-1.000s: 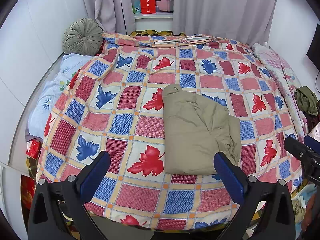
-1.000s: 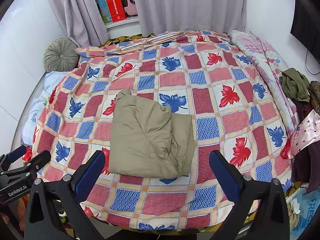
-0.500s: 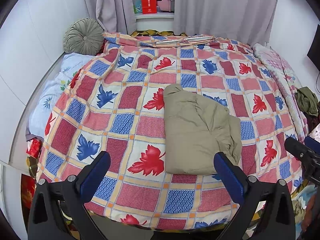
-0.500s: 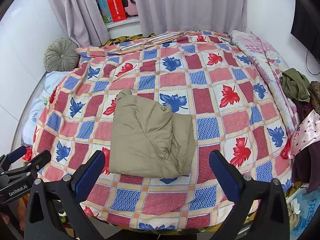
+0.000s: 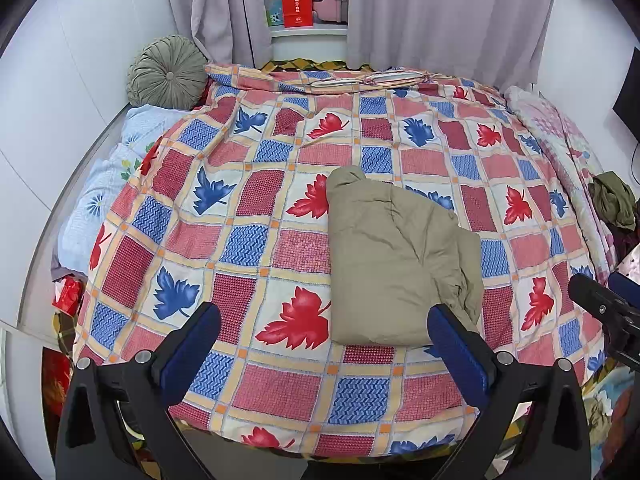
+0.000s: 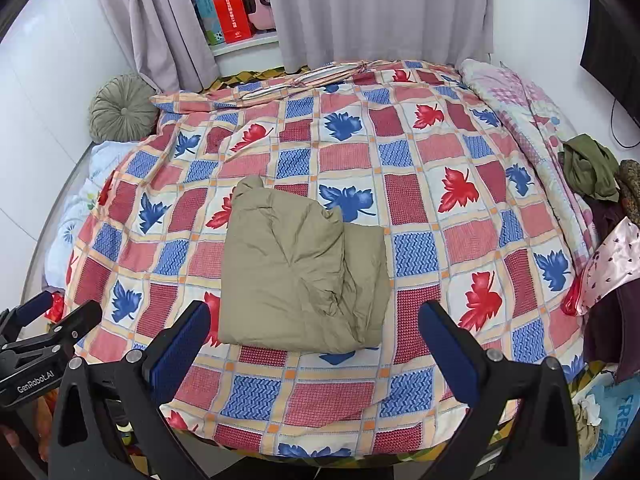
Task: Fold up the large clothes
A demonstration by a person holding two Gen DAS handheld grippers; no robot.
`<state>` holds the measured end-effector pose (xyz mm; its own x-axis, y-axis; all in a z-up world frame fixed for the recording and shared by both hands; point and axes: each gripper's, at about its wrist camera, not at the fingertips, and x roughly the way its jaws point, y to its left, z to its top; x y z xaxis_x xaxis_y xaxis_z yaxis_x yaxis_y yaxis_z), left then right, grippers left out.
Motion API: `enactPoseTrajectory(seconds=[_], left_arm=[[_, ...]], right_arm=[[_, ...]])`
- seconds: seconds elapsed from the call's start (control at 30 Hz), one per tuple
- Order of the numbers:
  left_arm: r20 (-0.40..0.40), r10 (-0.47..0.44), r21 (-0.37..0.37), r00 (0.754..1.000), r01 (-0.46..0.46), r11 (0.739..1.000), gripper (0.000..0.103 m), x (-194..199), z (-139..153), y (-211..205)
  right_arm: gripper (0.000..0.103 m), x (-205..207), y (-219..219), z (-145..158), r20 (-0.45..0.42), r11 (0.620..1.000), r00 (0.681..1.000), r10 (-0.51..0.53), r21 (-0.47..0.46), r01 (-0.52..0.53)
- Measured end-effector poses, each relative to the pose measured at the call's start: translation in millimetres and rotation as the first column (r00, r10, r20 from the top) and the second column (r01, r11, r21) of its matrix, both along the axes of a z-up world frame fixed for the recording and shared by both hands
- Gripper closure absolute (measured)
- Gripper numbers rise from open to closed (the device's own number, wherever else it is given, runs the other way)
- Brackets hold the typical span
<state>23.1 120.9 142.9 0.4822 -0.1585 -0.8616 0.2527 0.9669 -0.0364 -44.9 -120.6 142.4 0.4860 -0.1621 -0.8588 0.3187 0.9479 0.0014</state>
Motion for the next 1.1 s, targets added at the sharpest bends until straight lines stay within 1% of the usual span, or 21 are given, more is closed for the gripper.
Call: enactPoseTrajectory(seconds=[1.1], left_arm=[[-0.001,0.0,0.011,1.0,0.0,1.0,0.0,0.8,-2.0,-0.5]], right_arm=[[0.0,1.7,-0.4,-0.1,-0.005,1.0,1.0,0.004,0.0,-0.004]])
